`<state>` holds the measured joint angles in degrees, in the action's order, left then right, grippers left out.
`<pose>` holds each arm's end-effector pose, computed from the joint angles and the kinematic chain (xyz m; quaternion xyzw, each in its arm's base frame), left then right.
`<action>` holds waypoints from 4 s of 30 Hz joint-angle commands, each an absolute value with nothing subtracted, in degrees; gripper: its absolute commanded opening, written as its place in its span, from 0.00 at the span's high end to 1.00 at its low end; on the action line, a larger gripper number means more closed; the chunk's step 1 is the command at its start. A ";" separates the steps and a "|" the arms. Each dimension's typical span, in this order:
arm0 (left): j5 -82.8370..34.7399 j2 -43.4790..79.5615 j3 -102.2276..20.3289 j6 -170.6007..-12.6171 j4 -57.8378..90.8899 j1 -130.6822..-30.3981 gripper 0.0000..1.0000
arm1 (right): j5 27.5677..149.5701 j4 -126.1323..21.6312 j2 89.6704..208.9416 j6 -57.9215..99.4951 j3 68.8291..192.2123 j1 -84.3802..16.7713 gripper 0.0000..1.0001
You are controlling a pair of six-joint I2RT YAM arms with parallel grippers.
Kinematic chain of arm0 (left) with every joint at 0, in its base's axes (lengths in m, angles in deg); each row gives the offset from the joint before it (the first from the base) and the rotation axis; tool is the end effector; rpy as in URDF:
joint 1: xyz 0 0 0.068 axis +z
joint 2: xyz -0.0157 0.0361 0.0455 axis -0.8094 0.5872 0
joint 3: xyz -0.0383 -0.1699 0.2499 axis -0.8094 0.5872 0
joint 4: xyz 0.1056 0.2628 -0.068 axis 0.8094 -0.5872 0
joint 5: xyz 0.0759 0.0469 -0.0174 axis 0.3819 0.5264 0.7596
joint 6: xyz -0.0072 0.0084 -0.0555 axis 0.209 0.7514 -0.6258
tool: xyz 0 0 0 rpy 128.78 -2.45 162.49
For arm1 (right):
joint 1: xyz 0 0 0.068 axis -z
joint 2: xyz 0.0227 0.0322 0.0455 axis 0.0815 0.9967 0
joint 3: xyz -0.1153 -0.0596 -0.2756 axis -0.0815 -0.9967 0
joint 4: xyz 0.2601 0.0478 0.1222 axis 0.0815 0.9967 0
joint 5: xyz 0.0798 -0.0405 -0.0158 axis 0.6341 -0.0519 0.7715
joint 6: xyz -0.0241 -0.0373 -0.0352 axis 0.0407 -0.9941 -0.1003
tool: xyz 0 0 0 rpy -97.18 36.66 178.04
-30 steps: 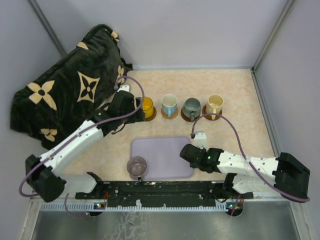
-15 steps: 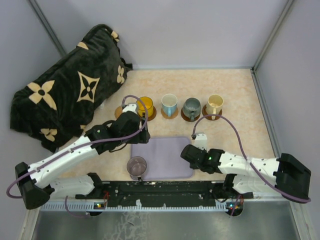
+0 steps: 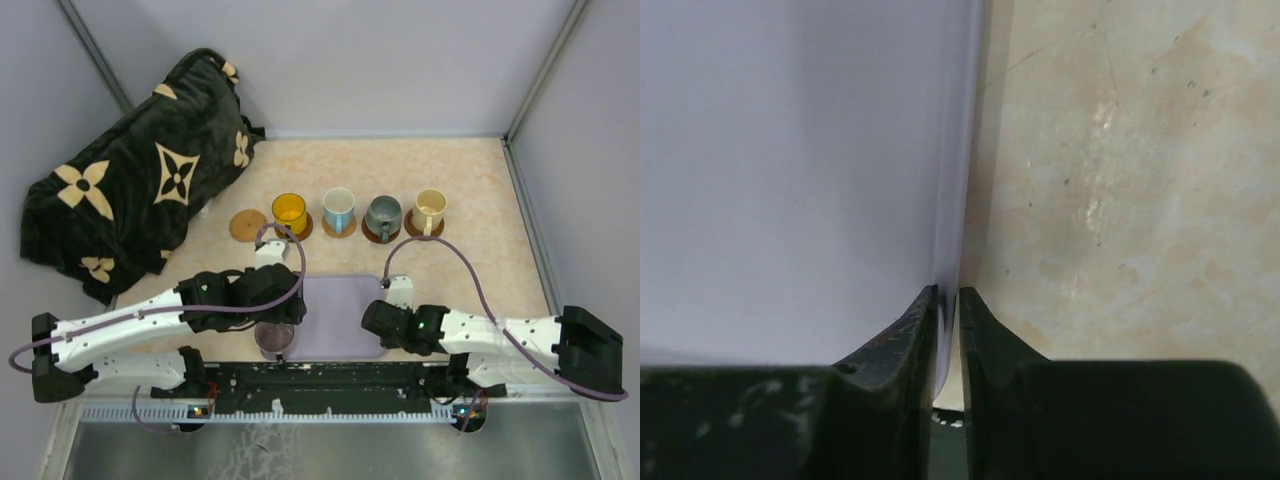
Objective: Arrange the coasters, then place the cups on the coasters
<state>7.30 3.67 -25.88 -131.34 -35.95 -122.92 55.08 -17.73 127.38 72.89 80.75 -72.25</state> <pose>0.0941 -0.2003 0.3244 0.0818 0.9311 -0.1653 0.3148 0.0816 0.1527 0.1647 -0.0304 0.9579 0.0641 0.2784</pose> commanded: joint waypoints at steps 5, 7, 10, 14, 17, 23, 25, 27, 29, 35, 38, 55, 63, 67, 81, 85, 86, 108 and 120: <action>9.53 2.46 -25.11 -137.51 -40.69 -127.58 0.21 | 49.54 -11.84 127.29 77.18 84.08 -75.43 0.56; 9.64 1.42 -25.39 -138.37 -41.57 -128.55 0.21 | 47.28 -9.88 127.14 77.25 85.95 -75.51 0.49; 9.97 1.36 -26.59 -139.82 -43.79 -130.41 0.21 | 44.08 -7.07 126.33 77.33 88.61 -75.48 0.44; 10.33 2.92 -27.91 -143.19 -47.64 -133.80 0.24 | 41.57 -3.86 124.35 77.06 91.59 -75.49 0.44; 10.06 3.15 -27.52 -145.98 -49.03 -136.39 0.32 | 40.64 -2.71 122.19 76.03 93.18 -75.45 0.45; 10.03 3.83 -27.85 -152.46 -53.16 -142.01 0.39 | 39.62 -2.43 118.99 73.53 95.15 -75.46 0.53; 10.31 5.10 -28.74 -154.61 -55.61 -144.09 0.37 | 39.50 -3.18 118.46 72.57 95.46 -75.49 0.53; 10.36 7.04 -29.27 -156.72 -56.94 -145.52 0.33 | 39.28 -3.74 118.41 72.06 95.65 -75.47 0.53; 10.21 8.56 -29.50 -158.26 -57.43 -146.53 0.31 | 39.38 -4.28 118.40 71.85 95.75 -75.44 0.53; 10.41 8.90 -26.31 -163.38 -55.87 -147.71 0.30 | 41.58 -7.53 117.29 70.35 94.37 -75.44 0.53; 10.55 6.19 -22.33 -164.87 -52.87 -147.66 0.32 | 42.38 -8.47 116.11 69.83 93.05 -75.46 0.53; 13.10 11.60 -18.56 -165.75 -49.24 -147.59 0.29 | 45.18 -10.24 113.98 71.34 88.78 -75.48 0.54; 14.58 9.90 -16.19 -167.54 -47.61 -146.71 0.31 | 45.55 -9.72 112.70 71.34 88.05 -75.49 0.54; 13.52 10.73 -15.21 -166.20 -45.52 -145.96 0.33 | 45.36 -9.34 111.84 71.36 87.84 -75.43 0.54; 10.87 10.66 -11.70 -161.95 -40.23 -142.50 0.46 | 45.59 -9.84 111.46 72.05 86.50 -75.45 0.54; 10.52 11.60 -12.22 -161.02 -39.98 -142.20 0.58 | 45.64 -10.07 111.64 72.25 86.28 -75.46 0.54; 10.42 11.89 -12.44 -160.83 -39.94 -142.20 0.60 | 45.74 -10.12 111.76 72.31 86.32 -75.48 0.53; 12.57 14.69 -14.40 -155.45 -39.60 -139.82 1.00 | 46.12 -11.07 111.74 72.50 85.12 -75.47 0.52; 22.07 16.87 -26.37 -146.39 -44.43 -136.57 1.00 | 45.04 -10.74 111.57 72.64 84.94 -75.45 0.52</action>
<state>16.53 18.47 -23.65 -151.49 -44.06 -138.94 46.95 -10.00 112.12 71.66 84.54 -75.02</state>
